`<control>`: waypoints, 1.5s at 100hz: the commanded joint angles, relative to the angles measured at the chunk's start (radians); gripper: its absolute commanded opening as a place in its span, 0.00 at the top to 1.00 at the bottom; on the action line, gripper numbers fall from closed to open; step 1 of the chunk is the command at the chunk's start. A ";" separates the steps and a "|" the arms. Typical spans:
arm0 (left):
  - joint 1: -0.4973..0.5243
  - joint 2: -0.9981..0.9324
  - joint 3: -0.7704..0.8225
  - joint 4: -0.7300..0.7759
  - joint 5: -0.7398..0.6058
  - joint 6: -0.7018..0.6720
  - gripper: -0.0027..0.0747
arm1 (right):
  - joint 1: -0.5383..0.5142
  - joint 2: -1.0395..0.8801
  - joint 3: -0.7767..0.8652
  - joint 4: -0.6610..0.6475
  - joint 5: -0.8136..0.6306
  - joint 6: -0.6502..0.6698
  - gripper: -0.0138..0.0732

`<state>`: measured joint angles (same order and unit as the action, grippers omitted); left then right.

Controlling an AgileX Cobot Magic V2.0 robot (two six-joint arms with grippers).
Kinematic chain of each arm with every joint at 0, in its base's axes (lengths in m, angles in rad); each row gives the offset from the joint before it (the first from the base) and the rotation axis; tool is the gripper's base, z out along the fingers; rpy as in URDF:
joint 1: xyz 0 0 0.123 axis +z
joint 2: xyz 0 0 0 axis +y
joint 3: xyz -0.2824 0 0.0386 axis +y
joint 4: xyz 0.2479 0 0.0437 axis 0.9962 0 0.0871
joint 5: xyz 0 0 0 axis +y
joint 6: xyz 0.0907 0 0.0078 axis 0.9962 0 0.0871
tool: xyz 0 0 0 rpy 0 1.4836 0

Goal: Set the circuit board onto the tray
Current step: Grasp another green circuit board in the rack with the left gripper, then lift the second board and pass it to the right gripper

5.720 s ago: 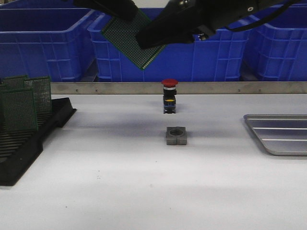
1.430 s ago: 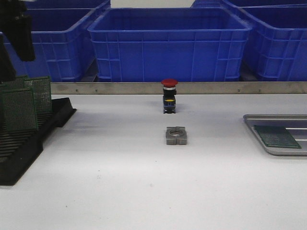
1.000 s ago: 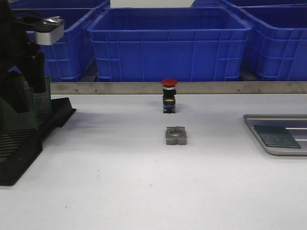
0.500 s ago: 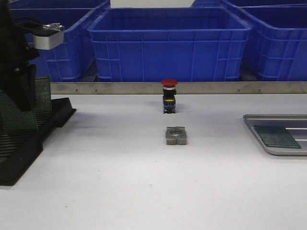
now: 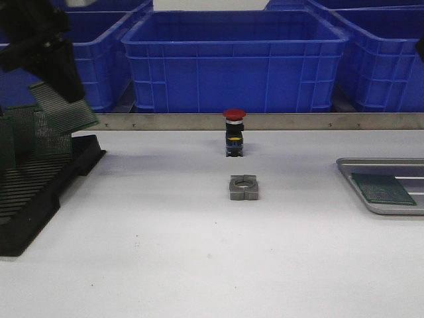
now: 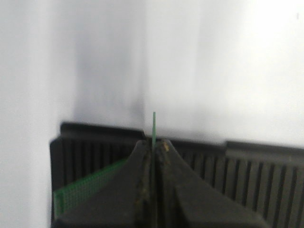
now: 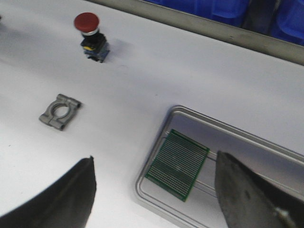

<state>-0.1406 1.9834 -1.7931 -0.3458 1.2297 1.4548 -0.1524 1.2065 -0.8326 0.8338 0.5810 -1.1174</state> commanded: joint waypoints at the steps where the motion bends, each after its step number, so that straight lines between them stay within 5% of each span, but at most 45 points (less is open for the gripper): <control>1: -0.011 -0.070 -0.053 -0.182 0.048 -0.012 0.99 | 0.062 -0.032 -0.023 0.044 -0.014 -0.087 0.22; 19: -0.060 -0.070 -0.058 -0.387 0.048 0.023 0.99 | 0.209 -0.032 -0.023 0.117 -0.015 -0.213 0.22; 50: -0.188 -0.070 -0.058 -0.522 0.048 0.023 0.99 | 0.370 -0.004 -0.023 0.209 -0.026 -0.426 0.22; 88: -0.335 -0.070 -0.058 -0.560 0.048 0.023 0.99 | 0.382 0.092 -0.024 0.328 -0.038 -0.591 0.22; 124: -0.375 -0.070 -0.058 -0.611 0.048 0.023 0.99 | 0.382 0.187 -0.024 0.415 -0.037 -0.604 0.23; 132: -0.375 -0.070 -0.058 -0.613 0.048 0.023 0.99 | 0.382 0.198 -0.024 0.434 -0.037 -0.604 0.32; 150: -0.375 -0.070 -0.058 -0.613 0.048 0.023 0.99 | 0.382 0.199 -0.024 0.518 -0.037 -0.604 0.78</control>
<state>-0.5065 1.9780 -1.8216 -0.8828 1.2273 1.4794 0.2290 1.4315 -0.8326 1.2707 0.5398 -1.7093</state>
